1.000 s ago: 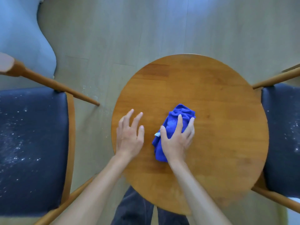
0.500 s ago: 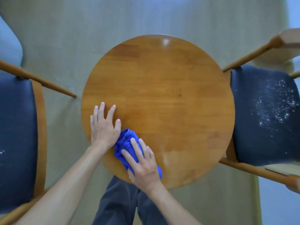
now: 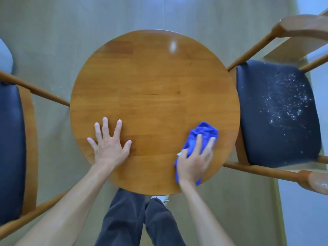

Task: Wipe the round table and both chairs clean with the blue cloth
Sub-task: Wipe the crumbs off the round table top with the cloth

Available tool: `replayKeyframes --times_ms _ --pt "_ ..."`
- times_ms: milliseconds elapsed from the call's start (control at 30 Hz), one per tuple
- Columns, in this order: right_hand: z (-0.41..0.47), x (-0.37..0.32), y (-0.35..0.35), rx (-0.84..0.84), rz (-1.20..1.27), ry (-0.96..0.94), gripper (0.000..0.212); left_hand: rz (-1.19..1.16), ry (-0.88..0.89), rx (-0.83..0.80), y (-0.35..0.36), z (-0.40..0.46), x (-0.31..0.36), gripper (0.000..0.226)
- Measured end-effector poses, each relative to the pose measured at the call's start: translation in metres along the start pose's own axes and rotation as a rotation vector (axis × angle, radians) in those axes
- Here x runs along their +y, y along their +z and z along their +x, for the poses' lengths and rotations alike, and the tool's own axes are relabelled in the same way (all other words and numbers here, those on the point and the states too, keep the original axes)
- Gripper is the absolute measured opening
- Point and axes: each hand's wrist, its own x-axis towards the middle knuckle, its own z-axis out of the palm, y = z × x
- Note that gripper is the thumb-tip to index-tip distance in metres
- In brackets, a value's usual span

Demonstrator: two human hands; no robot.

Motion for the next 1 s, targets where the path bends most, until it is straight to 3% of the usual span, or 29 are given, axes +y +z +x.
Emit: replayKeyframes --times_ms 67,167,233,333,400,467,533,667,733,833,1000 --pt "-0.041 -0.031 0.006 -0.050 0.038 -0.147 0.053 -0.031 -0.011 0.014 -0.001 0.000 0.001 0.067" --pt "-0.097 -0.045 0.003 -0.225 0.055 -0.524 0.051 -0.078 -0.029 0.046 -0.004 0.002 0.002 0.059" --pt "-0.100 -0.021 0.000 -0.307 0.074 -0.735 0.050 -0.088 -0.035 0.045 -0.006 0.002 0.002 0.056" --pt "-0.064 0.036 -0.016 -0.392 0.039 -0.893 0.057 -0.055 -0.031 0.005 -0.007 0.001 0.002 0.067" --pt "-0.018 0.072 -0.031 -0.361 0.026 -0.892 0.061 -0.009 -0.023 0.001 -0.005 0.001 0.002 0.079" --pt "0.035 0.098 -0.042 -0.298 0.011 -0.771 0.055 0.035 -0.021 0.015 -0.001 0.000 0.003 0.086" --pt "0.085 0.105 -0.043 -0.222 -0.015 -0.561 0.054 0.047 -0.021 0.019 0.002 0.000 0.003 0.087" --pt "0.149 0.066 -0.014 -0.035 -0.019 0.032 0.060 0.092 -0.008 0.007 0.002 0.001 0.005 0.087" --pt "0.156 0.032 0.005 0.041 -0.028 0.167 0.060 0.115 0.000 0.002 0.001 0.003 0.005 0.087" --pt "0.126 -0.022 0.028 0.018 -0.007 0.002 0.058 0.144 0.004 -0.007 -0.001 0.003 0.004 0.087" --pt "0.023 -0.054 0.028 -0.212 0.040 -0.563 0.053 0.123 -0.016 0.015 -0.009 0.006 0.005 0.082"
